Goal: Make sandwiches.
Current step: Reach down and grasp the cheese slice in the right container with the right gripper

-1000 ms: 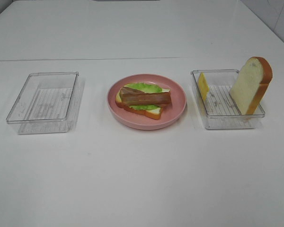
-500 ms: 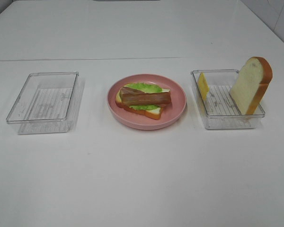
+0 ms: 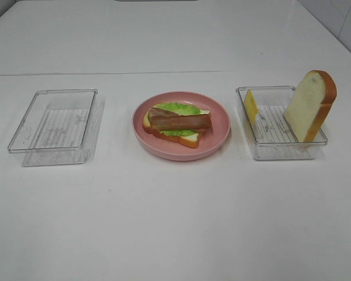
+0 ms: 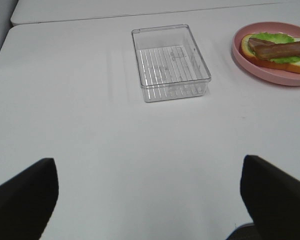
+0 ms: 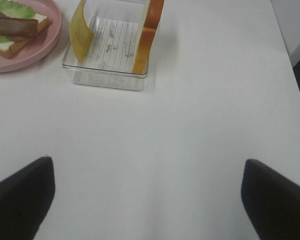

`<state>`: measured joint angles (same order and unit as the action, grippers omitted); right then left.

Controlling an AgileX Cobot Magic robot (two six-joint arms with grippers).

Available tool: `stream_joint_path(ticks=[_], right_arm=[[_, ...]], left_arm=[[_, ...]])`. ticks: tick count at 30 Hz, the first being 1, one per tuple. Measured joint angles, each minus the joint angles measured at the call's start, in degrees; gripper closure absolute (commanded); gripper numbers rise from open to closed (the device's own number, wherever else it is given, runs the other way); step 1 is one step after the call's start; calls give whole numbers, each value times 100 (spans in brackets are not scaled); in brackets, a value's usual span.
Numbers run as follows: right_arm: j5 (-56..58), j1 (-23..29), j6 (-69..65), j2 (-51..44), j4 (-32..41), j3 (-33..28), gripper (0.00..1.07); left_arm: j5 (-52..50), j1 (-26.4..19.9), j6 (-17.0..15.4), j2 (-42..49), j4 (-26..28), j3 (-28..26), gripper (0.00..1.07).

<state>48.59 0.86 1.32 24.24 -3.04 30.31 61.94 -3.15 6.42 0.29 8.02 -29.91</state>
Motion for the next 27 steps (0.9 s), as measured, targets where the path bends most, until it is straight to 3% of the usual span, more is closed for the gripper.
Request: stream_joint_path(ticks=[7, 12, 22, 27], right_arm=[[-74, 0, -69, 1341, 0, 556, 9], [-17, 0, 40, 2630, 6, 1329, 9], [527, 0, 223, 4154, 52, 2613, 9], [900, 350, 258, 4945, -69, 3329, 9]], left_arm=[[0, 0, 0, 0, 0, 0, 15], [0, 0, 0, 0, 0, 0, 15], [0, 0, 0, 0, 0, 0, 16], [0, 0, 0, 0, 0, 0, 16]])
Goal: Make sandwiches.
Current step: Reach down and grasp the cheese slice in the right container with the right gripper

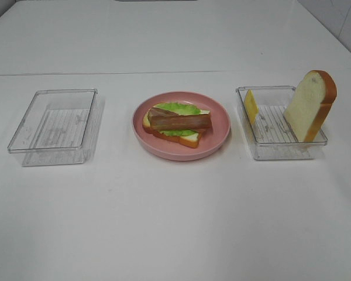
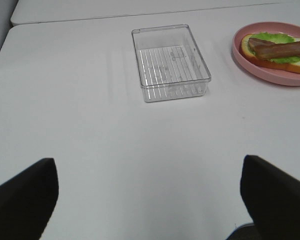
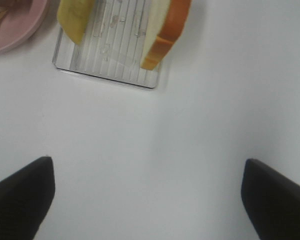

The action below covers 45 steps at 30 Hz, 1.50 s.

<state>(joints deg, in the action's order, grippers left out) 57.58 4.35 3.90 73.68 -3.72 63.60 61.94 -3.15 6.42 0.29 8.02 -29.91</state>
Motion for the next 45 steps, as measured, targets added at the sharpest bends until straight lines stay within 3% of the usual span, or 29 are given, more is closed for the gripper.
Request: stream_joint_path(ticks=[10, 14, 16, 21, 27, 45], right_arm=[[625, 1066, -390, 1713, -286, 1610, 9], [676, 1186, -464, 2086, -286, 2040, 9], [773, 1220, -670, 2641, -281, 2567, 9], [877, 1220, -768, 3077, -286, 2962, 9], [888, 1220, -854, 3587, -69, 3237, 9], [160, 1220, -957, 4400, 309, 3306, 9]], left_arm=[[0, 0, 0, 0, 0, 0, 16], [0, 0, 0, 0, 0, 0, 16], [0, 0, 0, 0, 0, 0, 16], [0, 0, 0, 0, 0, 0, 16], [0, 0, 0, 0, 0, 0, 16], [0, 0, 0, 0, 0, 0, 16]])
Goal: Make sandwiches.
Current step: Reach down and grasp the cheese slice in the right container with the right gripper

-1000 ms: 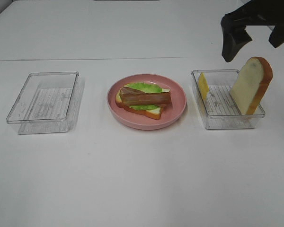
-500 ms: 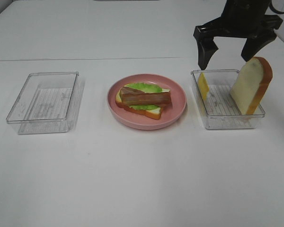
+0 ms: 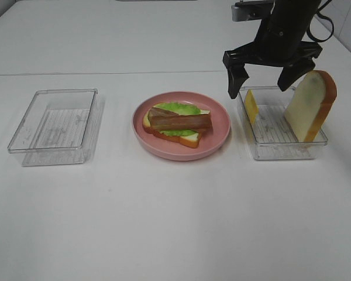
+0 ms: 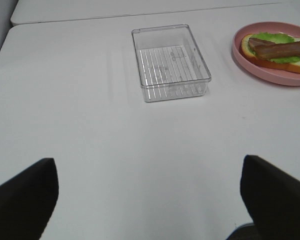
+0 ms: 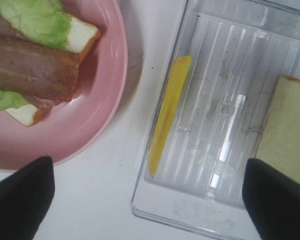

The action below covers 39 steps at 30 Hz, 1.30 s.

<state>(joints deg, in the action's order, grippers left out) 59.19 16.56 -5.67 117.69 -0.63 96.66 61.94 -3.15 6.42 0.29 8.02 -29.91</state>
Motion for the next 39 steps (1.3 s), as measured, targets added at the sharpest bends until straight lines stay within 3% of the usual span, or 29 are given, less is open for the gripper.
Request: stream_joint_path(ticks=[16, 20, 21, 22, 23, 24, 26, 27, 28, 30, 31, 32, 33, 35, 39], right_arm=[[-390, 0, 34, 682, 29, 0, 9], [-395, 0, 52, 716, 29, 0, 17], [-395, 0, 52, 716, 29, 0, 21], [-395, 0, 52, 716, 29, 0, 32], [-395, 0, 52, 716, 29, 0, 32], [-395, 0, 52, 716, 29, 0, 42], [-395, 0, 52, 716, 29, 0, 47], [-395, 0, 52, 716, 29, 0, 59], [-395, 0, 52, 716, 29, 0, 59], [-395, 0, 52, 716, 23, 0, 74], [-395, 0, 52, 716, 23, 0, 74], [-401, 0, 52, 716, 11, 0, 89], [-401, 0, 52, 716, 11, 0, 89], [-401, 0, 52, 716, -40, 0, 107], [-395, 0, 52, 716, -120, 0, 107]], left_arm=[[0, 0, 0, 0, 0, 0, 16], [0, 0, 0, 0, 0, 0, 16], [0, 0, 0, 0, 0, 0, 16], [0, 0, 0, 0, 0, 0, 16], [0, 0, 0, 0, 0, 0, 16], [0, 0, 0, 0, 0, 0, 16], [0, 0, 0, 0, 0, 0, 16], [0, 0, 0, 0, 0, 0, 16], [0, 0, 0, 0, 0, 0, 16], [0, 0, 0, 0, 0, 0, 16], [0, 0, 0, 0, 0, 0, 16], [0, 0, 0, 0, 0, 0, 16], [0, 0, 0, 0, 0, 0, 16], [0, 0, 0, 0, 0, 0, 16], [0, 0, 0, 0, 0, 0, 16]])
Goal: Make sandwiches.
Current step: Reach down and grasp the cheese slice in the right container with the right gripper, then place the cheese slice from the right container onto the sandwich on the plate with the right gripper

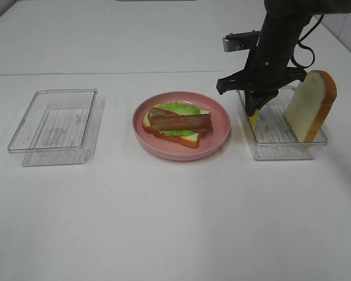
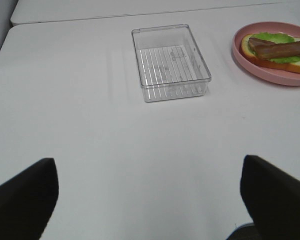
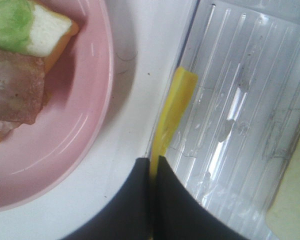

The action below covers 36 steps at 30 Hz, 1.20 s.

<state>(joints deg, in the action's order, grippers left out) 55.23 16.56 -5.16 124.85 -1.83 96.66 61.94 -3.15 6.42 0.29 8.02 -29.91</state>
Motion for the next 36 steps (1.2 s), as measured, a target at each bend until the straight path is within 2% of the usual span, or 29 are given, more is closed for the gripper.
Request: stream_joint_path(ticks=[10, 23, 29, 31, 36], right_arm=[[120, 0, 0, 0, -304, 52, 107], [945, 11, 11, -607, -298, 848, 107], [1043, 11, 138, -951, 138, 1031, 107], [1054, 63, 229, -1031, 521, 1043, 107], [1026, 264, 258, -1008, 676, 1043, 107]], left_arm=[[0, 0, 0, 0, 0, 0, 16], [0, 0, 0, 0, 0, 0, 16], [0, 0, 0, 0, 0, 0, 16], [0, 0, 0, 0, 0, 0, 16], [0, 0, 0, 0, 0, 0, 16]])
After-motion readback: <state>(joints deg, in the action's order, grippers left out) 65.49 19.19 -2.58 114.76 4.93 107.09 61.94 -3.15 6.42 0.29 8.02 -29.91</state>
